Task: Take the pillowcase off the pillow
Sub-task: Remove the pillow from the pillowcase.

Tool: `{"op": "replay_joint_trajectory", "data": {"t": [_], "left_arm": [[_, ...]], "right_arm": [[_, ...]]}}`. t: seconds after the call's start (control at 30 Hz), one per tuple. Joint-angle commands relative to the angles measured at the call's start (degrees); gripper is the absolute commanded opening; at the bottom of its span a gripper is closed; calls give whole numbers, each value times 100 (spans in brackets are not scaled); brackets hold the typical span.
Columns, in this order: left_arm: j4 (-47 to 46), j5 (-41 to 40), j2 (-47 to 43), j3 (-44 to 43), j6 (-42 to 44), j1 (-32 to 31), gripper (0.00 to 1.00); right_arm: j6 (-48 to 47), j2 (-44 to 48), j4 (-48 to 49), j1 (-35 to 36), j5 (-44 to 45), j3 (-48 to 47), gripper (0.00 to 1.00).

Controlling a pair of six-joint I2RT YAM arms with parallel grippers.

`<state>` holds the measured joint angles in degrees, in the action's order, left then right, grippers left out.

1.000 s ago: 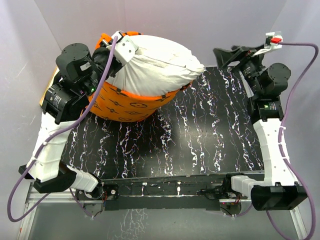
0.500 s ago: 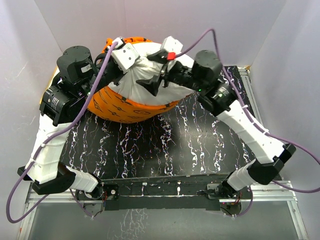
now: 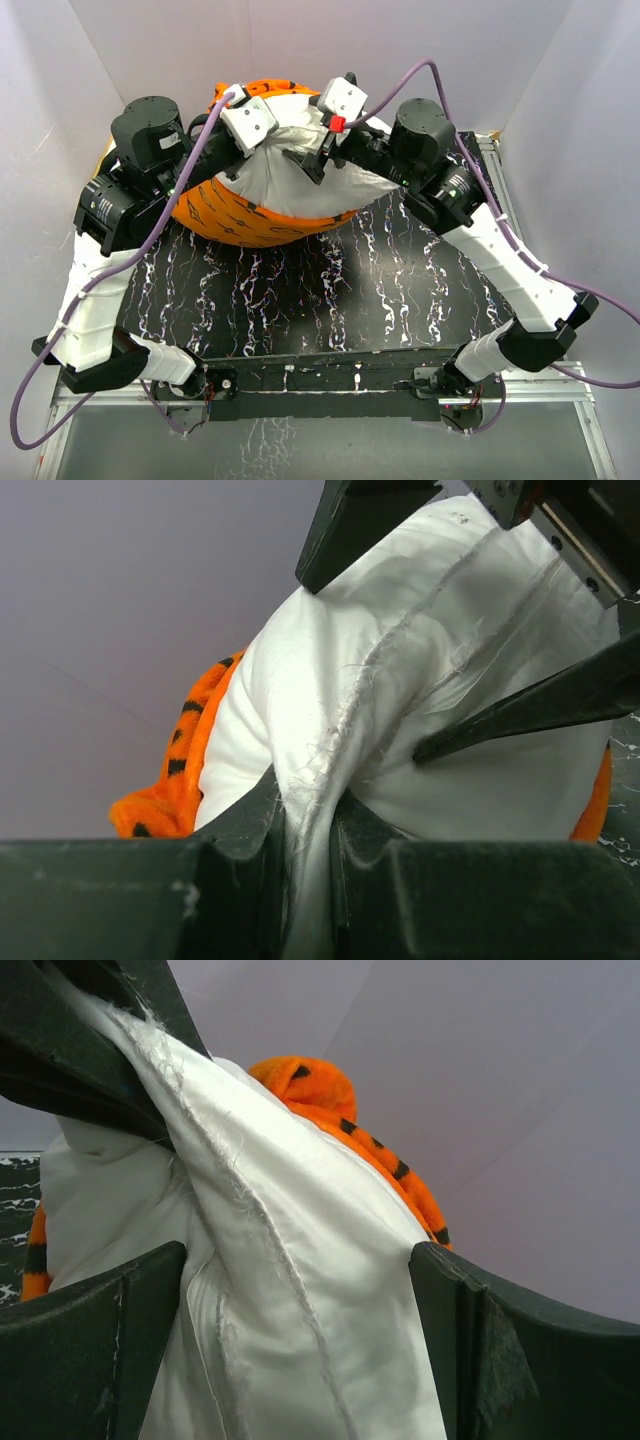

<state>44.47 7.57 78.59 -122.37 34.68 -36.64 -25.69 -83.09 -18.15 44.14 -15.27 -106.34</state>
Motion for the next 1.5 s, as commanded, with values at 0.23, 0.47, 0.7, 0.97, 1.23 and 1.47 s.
{"op": "replay_joint_trajectory", "data": {"t": [0.23,0.47,0.7,0.97,1.23,1.47], "left_arm": [[-216,468,235,-707,-195,-18,0],[-307,560,279,-650,-512,-18,36],[-708,-938,114,1,-667,-12,97],[-744,-949,53,976,-932,439,90],[203,2142,995,-55,-1979,1868,89],[-418,3201,880,462,-2682,1870,91]], "right_arm": [[89,-942,-1110,7,-1277,66,98],[1751,-538,763,-1151,-769,1363,19],[2162,959,2169,-2106,-2108,3546,8],[2158,1500,2309,-2205,-2044,4344,8],[2199,1708,2173,-2248,-1893,4632,8],[2316,1650,2159,-2248,-2019,4623,8]]}}
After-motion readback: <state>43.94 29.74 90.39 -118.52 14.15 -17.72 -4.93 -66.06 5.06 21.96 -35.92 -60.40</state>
